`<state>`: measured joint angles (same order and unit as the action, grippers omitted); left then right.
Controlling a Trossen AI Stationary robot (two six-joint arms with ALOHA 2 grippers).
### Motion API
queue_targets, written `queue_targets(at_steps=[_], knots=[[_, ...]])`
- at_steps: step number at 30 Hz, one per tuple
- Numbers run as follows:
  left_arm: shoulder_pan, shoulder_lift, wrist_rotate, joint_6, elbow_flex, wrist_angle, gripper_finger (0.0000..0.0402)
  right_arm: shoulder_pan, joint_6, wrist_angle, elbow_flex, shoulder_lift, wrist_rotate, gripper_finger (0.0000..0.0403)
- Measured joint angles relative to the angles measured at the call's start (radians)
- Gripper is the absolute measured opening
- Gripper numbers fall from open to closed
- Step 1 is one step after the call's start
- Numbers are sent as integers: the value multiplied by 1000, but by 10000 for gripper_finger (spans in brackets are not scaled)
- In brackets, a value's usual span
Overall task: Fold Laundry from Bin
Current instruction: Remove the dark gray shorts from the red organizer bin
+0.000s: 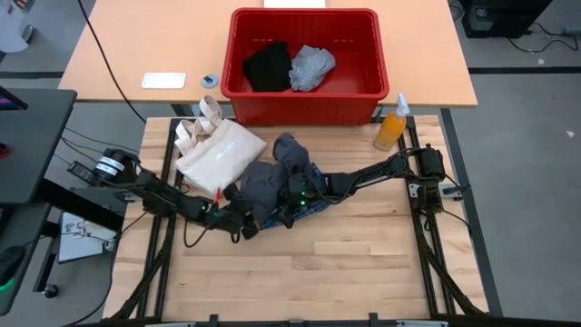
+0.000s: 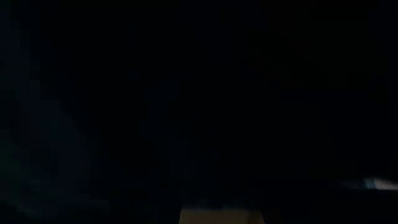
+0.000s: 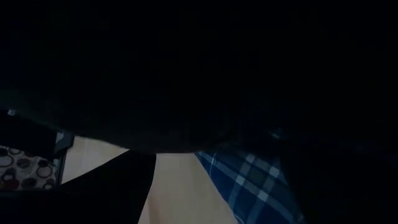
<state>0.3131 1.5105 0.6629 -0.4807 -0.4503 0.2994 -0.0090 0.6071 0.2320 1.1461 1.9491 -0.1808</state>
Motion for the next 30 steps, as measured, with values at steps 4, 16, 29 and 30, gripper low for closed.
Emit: queue_targets(at_steps=[4,16,29,30], knots=[[-43,37,-22,2,0,46,164,-9,2,7,0,0,-9,347],[-80,46,-64,4,0,107,28,-10,2,22,0,0,-40,346],[-78,-77,-122,209,2,81,4,-13,3,6,0,-30,-56,346],[-79,-87,-134,237,0,70,4,-13,3,-2,0,-39,-56,346]])
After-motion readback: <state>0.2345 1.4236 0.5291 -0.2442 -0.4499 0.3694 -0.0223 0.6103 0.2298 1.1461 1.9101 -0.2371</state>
